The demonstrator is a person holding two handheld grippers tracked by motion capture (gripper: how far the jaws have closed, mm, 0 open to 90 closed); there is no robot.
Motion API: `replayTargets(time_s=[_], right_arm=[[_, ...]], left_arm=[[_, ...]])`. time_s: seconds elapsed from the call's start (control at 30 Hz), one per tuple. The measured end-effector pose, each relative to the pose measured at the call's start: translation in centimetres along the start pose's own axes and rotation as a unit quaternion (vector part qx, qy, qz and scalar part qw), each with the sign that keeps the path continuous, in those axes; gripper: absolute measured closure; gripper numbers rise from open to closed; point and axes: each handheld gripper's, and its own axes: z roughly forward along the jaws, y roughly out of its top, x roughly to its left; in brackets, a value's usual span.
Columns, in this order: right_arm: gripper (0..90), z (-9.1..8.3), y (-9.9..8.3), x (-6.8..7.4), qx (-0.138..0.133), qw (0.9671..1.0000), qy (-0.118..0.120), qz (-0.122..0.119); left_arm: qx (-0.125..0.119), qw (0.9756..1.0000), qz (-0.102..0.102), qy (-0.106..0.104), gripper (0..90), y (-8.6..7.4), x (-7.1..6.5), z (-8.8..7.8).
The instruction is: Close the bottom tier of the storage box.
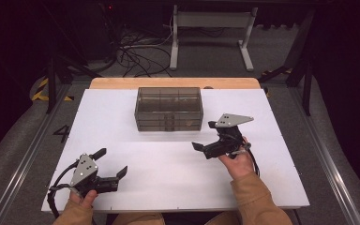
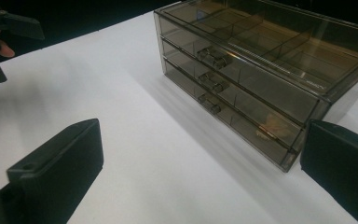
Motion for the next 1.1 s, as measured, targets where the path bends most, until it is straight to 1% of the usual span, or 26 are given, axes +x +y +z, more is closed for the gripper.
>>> replayTargets(time_s=[0.33,0.47,0.6,0.7,0.83,1.03,1.1], right_arm=[[0.0,-2.4,-1.9,-0.5,-0.025,0.9997,-0.001,-0.001],[0.0,-3.2,-3.0,-0.7,-0.032,0.9995,0.007,0.003],[0.0,-3.8,-4.0,-0.8,-0.036,0.9994,0.001,-0.002],[0.1,-4.1,-4.7,-0.8,-0.041,0.9992,-0.001,0.0],[0.2,-4.2,-5.8,-1.0,-0.036,0.9993,-0.006,0.0],[0.2,-4.5,-7.4,-1.2,-0.033,0.9994,0.005,-0.009],[0.2,-4.7,-7.7,-1.2,-0.032,0.9994,0.003,-0.012]], left_arm=[[-0.001,1.0,-0.004,0.0,5.4,0.0,0.1,-0.1],[-0.001,1.0,-0.005,0.002,5.4,0.0,0.1,0.0],[0.0,1.0,-0.004,0.003,5.4,0.0,0.1,0.0],[0.002,1.0,-0.001,0.004,5.4,0.0,0.1,0.0],[0.0,1.0,-0.002,0.005,5.4,0.0,0.1,0.0],[0.004,0.9999,0.001,0.009,5.2,0.0,0.0,0.1],[0.005,1.0,0.001,0.009,5.1,0.0,0.1,0.1]])
